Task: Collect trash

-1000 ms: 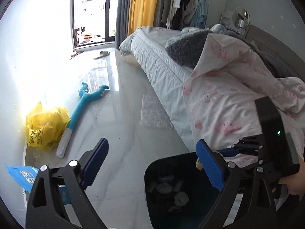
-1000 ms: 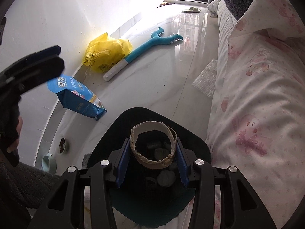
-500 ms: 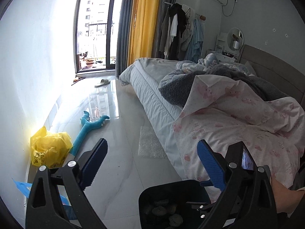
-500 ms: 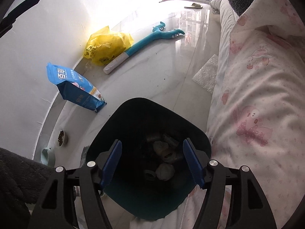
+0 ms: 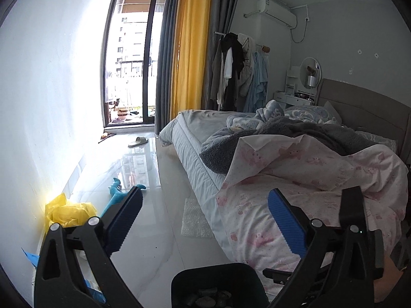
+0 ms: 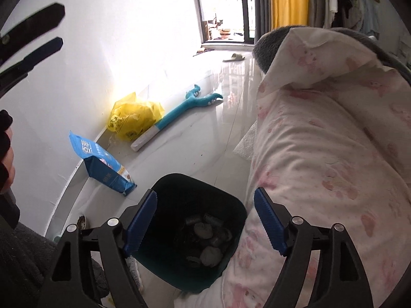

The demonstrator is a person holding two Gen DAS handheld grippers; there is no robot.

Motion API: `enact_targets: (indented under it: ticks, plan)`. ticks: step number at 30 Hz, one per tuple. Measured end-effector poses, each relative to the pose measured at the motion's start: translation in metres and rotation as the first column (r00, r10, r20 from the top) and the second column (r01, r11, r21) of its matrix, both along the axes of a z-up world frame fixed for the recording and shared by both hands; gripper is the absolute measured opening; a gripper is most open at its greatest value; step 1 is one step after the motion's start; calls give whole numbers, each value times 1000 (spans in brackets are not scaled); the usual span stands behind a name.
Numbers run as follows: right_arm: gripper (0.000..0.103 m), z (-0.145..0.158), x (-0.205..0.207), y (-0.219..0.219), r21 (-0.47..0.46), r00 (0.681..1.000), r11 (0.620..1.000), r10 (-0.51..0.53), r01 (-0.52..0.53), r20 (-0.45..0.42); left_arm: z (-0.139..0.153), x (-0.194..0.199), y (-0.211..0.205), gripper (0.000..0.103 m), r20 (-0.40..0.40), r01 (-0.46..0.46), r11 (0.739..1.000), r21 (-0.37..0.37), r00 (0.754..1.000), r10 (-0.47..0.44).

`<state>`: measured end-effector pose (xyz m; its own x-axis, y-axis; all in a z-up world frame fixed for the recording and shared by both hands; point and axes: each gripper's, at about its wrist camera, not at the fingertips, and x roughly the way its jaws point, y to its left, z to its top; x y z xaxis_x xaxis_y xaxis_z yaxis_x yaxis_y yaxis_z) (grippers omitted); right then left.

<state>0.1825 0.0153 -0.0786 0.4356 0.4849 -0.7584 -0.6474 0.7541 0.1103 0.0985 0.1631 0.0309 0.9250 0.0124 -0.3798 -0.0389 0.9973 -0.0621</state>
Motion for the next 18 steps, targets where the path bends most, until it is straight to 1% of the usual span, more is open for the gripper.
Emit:
enact_targets:
  ticks: [4, 6, 8, 9, 12, 15, 17, 18]
  plan:
    - [82, 20, -23, -36, 44, 996, 997, -67, 64, 67, -3, -10, -25, 100, 10, 21, 999, 30, 1000, -21]
    - [87, 32, -32, -56, 70, 989, 992, -109, 102, 100, -6, -14, -37, 100, 7, 38, 999, 28, 999, -39]
    - [91, 43, -41, -78, 94, 980, 986, -152, 141, 129, -10, -18, -48, 100, 3, 44, 999, 25, 999, -44]
    - [91, 47, -45, -87, 103, 974, 982, -175, 161, 143, -12, -22, -54, 100, 2, 38, 999, 35, 999, -38]
    - [94, 61, -57, -118, 127, 952, 967, -242, 221, 188, -15, -33, -68, 100, 1, 44, 998, 49, 999, -44]
    - [99, 73, -70, -147, 154, 923, 950, -304, 273, 236, -21, -39, -79, 100, -16, 44, 999, 26, 999, -43]
    - [100, 82, -79, -167, 175, 903, 937, -341, 303, 260, -24, -42, -82, 100, -27, 34, 999, 9, 999, -33]
    - [100, 85, -83, -176, 184, 894, 930, -359, 318, 269, -24, -44, -85, 100, -24, 22, 1000, 13, 999, -22]
